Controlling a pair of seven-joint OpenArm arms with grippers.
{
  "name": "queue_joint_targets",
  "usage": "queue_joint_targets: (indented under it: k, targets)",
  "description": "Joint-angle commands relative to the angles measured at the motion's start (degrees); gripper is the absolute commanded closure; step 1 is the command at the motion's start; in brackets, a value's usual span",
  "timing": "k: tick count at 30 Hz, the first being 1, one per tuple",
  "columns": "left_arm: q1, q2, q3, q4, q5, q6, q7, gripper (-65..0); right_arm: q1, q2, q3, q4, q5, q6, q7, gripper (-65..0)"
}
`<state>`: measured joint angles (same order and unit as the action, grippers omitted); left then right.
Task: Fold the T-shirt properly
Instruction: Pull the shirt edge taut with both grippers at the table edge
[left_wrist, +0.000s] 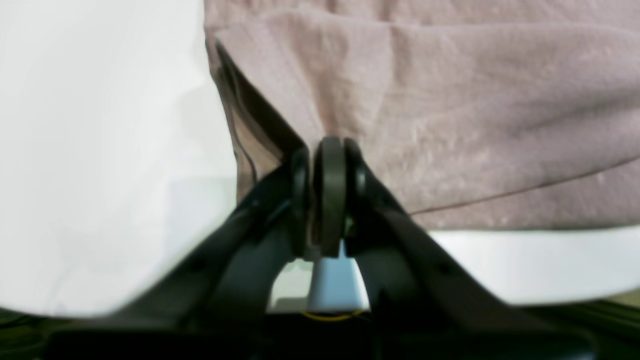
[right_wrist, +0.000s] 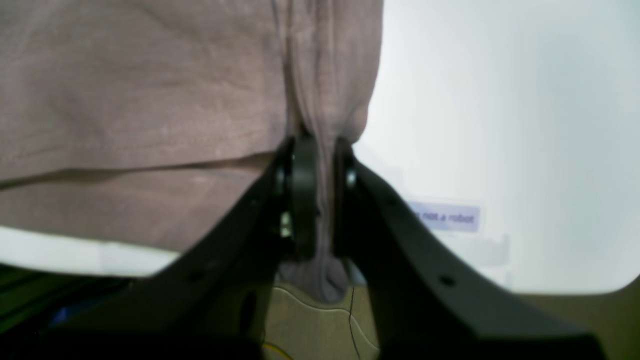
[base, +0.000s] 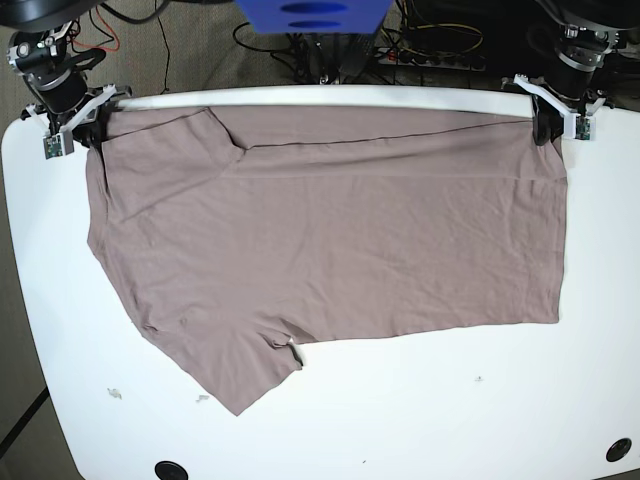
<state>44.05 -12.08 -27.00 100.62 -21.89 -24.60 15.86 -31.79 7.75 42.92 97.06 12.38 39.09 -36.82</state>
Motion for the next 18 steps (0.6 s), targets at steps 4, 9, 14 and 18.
queue_joint_targets:
  k: [4, 9, 14, 18]
  targets:
    - [2.4, 0.0, -0.4, 0.0, 2.6, -0.2, 4.6, 0.0, -2.4, -0.8, -0.2, -0.2, -4.5, 0.9, -6.4, -1.3]
    - [2.9, 0.0, -0.8, -0.2, 2.6, -0.2, 4.5, 0.0, -2.9, -0.9, -0.1, 0.0, -4.5, 0.9, -5.9, -1.4]
    - [2.2, -0.1, -2.2, -0.4, 3.4, -0.5, 5.8, 0.0, -3.3, -1.0, -0.2, 0.2, -4.5, 0.9, -5.9, -1.6]
    - [2.0, -0.1, -2.9, -0.3, 3.5, -0.5, 5.9, 0.0, -3.5, -1.1, -0.2, 0.4, -4.5, 0.9, -5.8, -1.6]
